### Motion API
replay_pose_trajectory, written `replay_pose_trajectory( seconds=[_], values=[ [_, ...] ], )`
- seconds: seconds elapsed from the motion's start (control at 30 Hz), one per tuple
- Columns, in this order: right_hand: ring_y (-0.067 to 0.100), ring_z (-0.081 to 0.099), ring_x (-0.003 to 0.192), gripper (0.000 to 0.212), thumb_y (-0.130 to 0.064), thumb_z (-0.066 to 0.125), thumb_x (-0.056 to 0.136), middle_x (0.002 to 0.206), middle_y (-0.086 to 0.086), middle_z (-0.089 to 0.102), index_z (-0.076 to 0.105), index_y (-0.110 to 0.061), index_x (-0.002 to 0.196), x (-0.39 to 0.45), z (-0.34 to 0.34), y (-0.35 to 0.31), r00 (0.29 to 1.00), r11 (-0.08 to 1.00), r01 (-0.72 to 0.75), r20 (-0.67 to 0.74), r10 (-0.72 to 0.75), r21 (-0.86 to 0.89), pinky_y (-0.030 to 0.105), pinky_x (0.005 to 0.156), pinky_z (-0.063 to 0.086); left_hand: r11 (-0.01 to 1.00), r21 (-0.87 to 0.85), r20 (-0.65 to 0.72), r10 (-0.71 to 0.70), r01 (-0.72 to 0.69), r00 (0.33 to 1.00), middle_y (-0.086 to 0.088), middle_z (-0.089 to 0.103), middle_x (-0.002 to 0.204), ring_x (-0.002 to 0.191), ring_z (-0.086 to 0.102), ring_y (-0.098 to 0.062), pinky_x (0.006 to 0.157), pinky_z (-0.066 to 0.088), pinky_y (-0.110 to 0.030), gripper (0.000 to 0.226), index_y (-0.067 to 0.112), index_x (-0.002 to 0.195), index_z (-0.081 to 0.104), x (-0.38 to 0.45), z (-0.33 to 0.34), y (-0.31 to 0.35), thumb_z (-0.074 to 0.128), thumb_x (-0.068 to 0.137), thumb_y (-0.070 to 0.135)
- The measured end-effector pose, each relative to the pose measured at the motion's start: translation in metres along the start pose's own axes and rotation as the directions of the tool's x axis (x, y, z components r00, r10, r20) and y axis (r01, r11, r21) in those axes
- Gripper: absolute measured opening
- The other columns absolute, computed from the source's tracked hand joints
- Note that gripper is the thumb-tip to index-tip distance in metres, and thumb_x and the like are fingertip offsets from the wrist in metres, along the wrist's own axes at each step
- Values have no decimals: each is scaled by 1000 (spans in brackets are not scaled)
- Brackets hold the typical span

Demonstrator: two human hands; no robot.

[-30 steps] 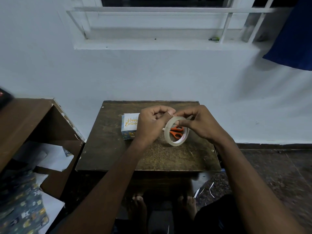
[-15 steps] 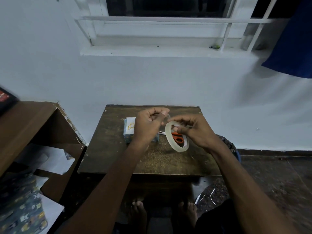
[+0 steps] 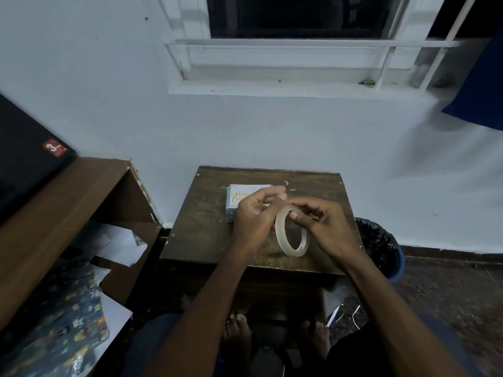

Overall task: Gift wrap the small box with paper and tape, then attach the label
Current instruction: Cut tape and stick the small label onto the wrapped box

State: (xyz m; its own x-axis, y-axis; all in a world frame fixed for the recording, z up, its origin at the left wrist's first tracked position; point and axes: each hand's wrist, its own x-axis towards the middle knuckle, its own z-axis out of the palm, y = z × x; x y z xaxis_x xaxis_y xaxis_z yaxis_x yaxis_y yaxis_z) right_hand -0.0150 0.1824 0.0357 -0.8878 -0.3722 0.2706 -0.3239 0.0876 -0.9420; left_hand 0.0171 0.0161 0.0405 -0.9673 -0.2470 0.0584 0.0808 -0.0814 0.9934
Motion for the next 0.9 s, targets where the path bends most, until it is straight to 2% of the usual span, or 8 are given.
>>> replay_pose_trajectory(
  seconds=[0.07,0.17,0.33,0.47,0.6,0.7,0.8,0.9],
  values=[
    [9,73,96,27,0,71,94,104,-8,80,80,-18,111,3,0,-2,999,1000,21,26,-21,-9,20,83,53,999,32,-5,3,-2,1000,-9,81,92,81,77,-18,77,62,-30,16,10,106,82,1,-2,-1,76,98,22],
    [8,74,100,28,4,70,93,105,-9,80,80,-16,111,8,0,-3,998,999,50,44,-49,-20,15,84,51,999,37,-72,2,0,997,-11,80,83,74,76,-19,75,63,-32,14,9,95,83,5,-1,-3,80,94,23],
    [16,74,102,27,2,71,93,105,-6,80,80,-14,112,20,0,3,997,997,69,29,-68,-31,26,87,55,999,-42,-129,-13,7,992,-15,79,84,73,76,-26,77,65,-49,14,6,95,82,13,4,-4,81,93,20],
    [16,75,99,24,2,71,93,103,-6,80,81,-13,109,26,0,7,998,998,64,3,-64,-30,29,86,57,999,-38,-119,-3,-2,993,-12,80,86,72,76,-25,70,65,-42,14,7,96,82,19,4,-1,79,95,21],
    [14,75,98,23,3,72,92,102,-6,80,81,-13,106,29,0,8,999,999,43,-14,-43,-28,25,86,55,1000,3,-117,19,-19,993,-9,81,84,69,76,-23,67,65,-41,12,9,97,82,22,3,1,77,96,20],
    [15,75,97,22,1,73,90,100,-4,80,82,-16,100,32,1,9,1000,999,-5,-1,5,-32,32,89,57,991,96,-135,102,-89,986,-3,81,81,70,78,-23,68,66,-43,9,13,97,82,26,2,-4,76,97,19],
    [21,74,89,22,2,72,87,93,-1,79,80,-16,95,36,3,12,999,998,-34,-4,34,-49,38,83,58,979,161,-129,144,-123,981,-1,80,79,71,78,-24,68,65,-45,8,15,94,82,28,4,-7,77,97,20],
    [20,74,86,19,3,72,90,92,-2,79,79,-14,97,37,2,12,999,997,-26,19,28,-78,35,80,59,983,145,-129,135,-116,982,-3,80,76,69,77,-20,63,62,-36,8,11,96,82,31,5,-8,78,96,17]
  ],
)
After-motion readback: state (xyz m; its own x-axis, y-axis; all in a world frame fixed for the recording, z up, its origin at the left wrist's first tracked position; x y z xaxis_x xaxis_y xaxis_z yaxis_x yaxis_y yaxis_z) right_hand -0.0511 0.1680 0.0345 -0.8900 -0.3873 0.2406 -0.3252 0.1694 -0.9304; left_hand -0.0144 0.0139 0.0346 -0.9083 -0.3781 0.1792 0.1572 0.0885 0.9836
